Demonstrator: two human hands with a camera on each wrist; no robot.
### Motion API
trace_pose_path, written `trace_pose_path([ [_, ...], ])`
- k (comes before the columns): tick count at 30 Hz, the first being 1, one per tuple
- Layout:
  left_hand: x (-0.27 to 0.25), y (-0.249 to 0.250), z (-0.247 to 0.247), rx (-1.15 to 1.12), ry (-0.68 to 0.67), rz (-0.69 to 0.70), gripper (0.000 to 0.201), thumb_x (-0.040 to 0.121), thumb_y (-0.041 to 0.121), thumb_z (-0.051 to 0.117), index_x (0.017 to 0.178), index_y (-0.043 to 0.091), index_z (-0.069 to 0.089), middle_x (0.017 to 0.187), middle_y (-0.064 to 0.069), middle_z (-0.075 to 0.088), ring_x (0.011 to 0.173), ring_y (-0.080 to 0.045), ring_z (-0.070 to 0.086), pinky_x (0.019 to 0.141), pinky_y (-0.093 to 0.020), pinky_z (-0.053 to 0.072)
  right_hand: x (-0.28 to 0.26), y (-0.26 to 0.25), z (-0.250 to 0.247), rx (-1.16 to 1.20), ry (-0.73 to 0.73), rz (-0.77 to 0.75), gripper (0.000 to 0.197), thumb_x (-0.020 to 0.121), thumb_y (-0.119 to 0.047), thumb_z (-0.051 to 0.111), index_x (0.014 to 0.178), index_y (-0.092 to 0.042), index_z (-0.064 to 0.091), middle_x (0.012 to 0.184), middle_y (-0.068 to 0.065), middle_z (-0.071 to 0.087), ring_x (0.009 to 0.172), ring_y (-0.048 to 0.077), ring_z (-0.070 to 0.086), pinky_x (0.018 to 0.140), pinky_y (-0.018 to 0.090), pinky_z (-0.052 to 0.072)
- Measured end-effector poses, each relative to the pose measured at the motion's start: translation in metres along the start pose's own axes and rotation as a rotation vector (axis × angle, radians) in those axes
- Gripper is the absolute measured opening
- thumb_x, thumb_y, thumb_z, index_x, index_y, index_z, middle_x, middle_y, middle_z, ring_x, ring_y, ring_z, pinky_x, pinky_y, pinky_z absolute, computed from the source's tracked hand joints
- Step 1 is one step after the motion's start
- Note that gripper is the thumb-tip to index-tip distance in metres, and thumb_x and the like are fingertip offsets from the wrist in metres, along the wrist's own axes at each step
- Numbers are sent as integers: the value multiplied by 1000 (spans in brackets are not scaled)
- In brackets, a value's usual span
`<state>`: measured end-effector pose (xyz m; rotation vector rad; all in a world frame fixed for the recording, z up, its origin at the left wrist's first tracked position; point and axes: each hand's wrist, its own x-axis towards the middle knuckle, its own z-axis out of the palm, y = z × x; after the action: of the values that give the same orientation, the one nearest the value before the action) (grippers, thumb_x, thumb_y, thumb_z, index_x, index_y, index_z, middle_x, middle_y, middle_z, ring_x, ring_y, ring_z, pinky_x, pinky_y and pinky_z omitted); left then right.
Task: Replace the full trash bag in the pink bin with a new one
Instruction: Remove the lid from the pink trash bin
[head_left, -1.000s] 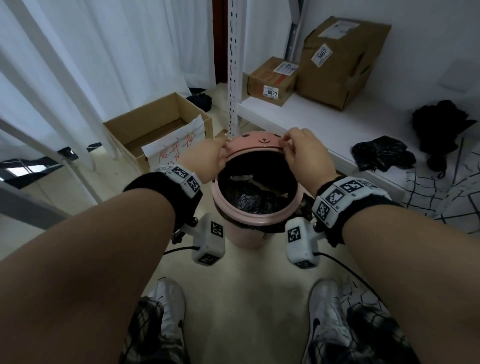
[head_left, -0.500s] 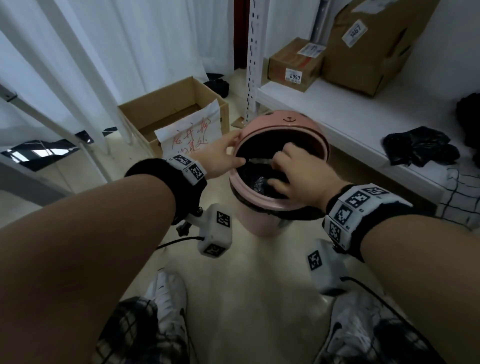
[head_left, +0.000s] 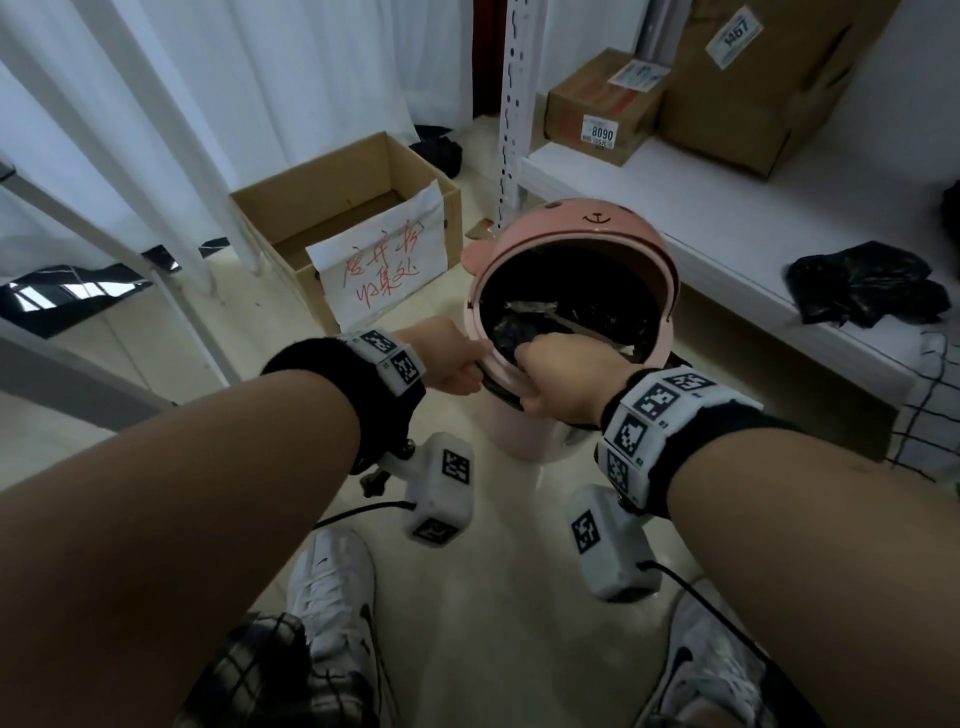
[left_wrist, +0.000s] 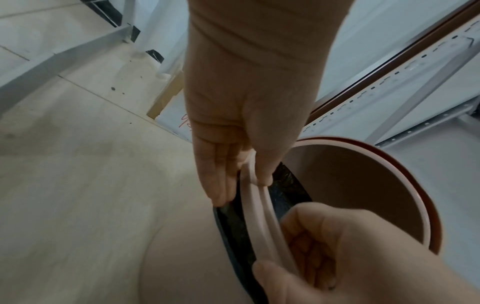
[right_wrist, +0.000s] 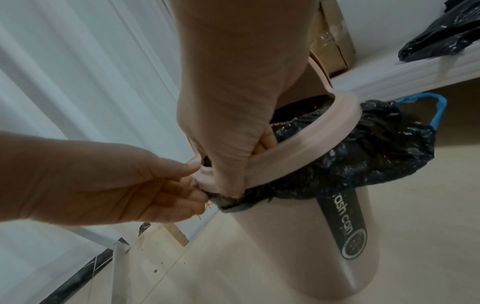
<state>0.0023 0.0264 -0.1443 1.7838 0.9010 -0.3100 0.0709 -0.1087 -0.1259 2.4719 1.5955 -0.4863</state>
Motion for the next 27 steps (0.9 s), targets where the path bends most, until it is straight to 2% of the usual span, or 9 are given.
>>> trace_pose_path([
  [3,0,3,5,-162,20,-8,29,95,18,55,70,3,57,61,-9,59,37,-7,58,55,-18,55,2,2,-2,36,2,27,15,87,-20,54,85,-11,43,95,13,55,92,33,58,75,38,50],
  [5,-1,5,10,-215,-18,9,23,94,15,55,72,7,55,61,-4,60,51,-9,60,68,-21,56,1,9,-2,33,-1,40,14,86,-18,56,92,-10,46,105,16,56,95,33,57,76,37,47],
  [9,-5,16,18,-374,-63,87,22,98,18,48,78,9,51,83,-8,58,80,-15,61,77,-23,54,-4,30,-8,88,71,107,29,86,-16,58,110,-3,47,116,19,54,104,35,55,76,33,39],
  [11,-6,24,21,-469,-71,91,18,98,18,48,97,2,54,95,-13,58,96,-19,59,84,-27,52,-5,37,-11,106,121,122,29,86,-15,59,109,-4,46,115,19,55,104,36,55,79,36,42],
  [13,-5,28,24,-502,-64,89,20,98,18,49,106,1,55,92,-10,58,92,-18,61,77,-24,55,-7,39,-11,104,153,121,29,85,-15,60,109,-6,45,114,18,56,105,35,54,82,39,44],
  [15,-6,32,25,-491,-38,84,16,97,18,49,89,4,56,81,-6,55,75,-15,60,71,-22,54,-10,39,-11,104,181,108,29,85,-15,59,109,-10,44,113,14,56,106,33,52,81,39,43],
  [17,-7,37,25,-436,6,79,20,95,17,49,78,7,53,77,-6,53,69,-14,58,74,-22,53,-13,38,-13,129,199,91,28,85,-20,59,108,-13,43,110,11,56,103,32,53,77,37,42],
  [21,-5,50,22,-362,72,124,20,92,17,50,74,8,50,74,-5,49,64,-16,55,72,-27,53,-12,42,-23,193,245,102,30,86,-33,57,104,-11,48,101,9,60,91,28,58,67,31,38],
  [27,-3,47,27,-189,70,329,23,94,22,54,75,10,49,74,-8,52,66,-15,53,68,-26,49,-7,47,-28,251,278,191,33,86,-22,58,111,-3,50,113,18,58,102,35,57,76,34,42],
])
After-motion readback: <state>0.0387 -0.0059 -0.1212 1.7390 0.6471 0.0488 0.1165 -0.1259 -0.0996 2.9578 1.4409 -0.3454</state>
